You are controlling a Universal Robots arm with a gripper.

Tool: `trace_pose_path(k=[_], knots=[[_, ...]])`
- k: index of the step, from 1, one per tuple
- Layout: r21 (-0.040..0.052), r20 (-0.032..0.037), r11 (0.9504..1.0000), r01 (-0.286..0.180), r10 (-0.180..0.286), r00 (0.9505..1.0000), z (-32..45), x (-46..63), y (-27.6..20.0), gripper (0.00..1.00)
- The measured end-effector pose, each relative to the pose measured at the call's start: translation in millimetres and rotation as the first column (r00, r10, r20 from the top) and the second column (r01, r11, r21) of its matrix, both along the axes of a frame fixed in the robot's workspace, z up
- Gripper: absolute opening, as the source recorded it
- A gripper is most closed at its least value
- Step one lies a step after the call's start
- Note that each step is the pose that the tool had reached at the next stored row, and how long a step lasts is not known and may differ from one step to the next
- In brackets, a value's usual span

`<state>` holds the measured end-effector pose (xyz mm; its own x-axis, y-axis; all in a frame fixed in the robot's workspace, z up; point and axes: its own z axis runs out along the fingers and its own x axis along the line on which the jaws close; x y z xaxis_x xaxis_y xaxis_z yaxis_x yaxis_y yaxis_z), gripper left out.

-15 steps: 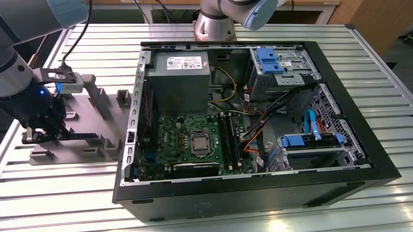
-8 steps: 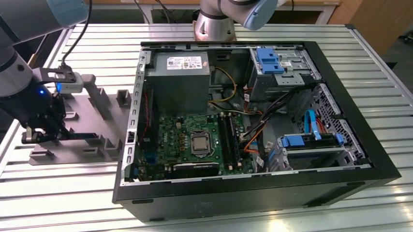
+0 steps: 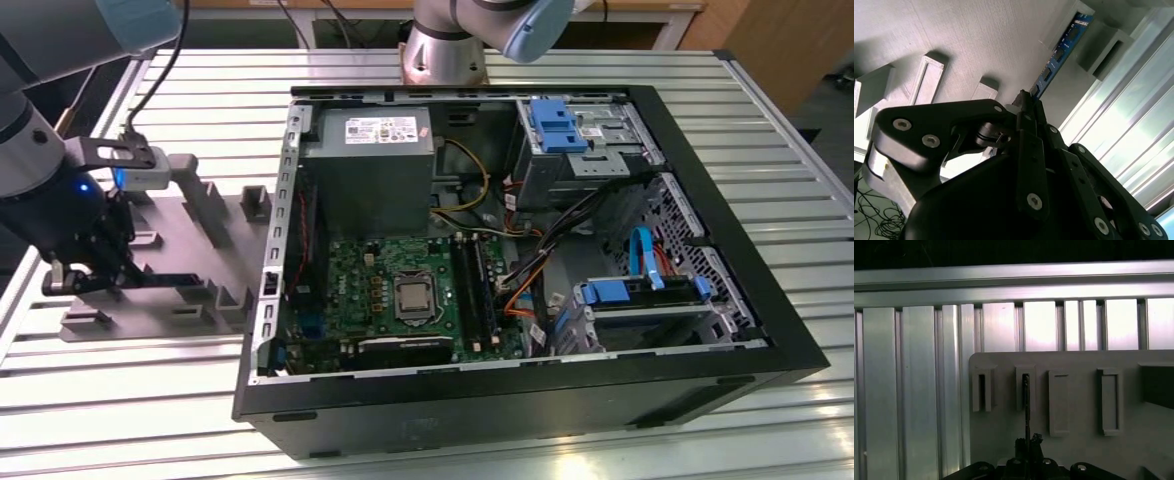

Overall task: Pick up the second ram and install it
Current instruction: 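Pick up the second ram and move it above second insertion slot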

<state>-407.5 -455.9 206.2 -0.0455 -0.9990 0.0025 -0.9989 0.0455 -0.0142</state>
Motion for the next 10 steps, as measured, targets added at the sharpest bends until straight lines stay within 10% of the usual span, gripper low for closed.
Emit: trace_pose_path(k=[10], knots=[[0.0000, 0.0001, 1.0000, 0.000, 0.000, 1.0000, 5.1, 0.0, 0.0, 0.14]])
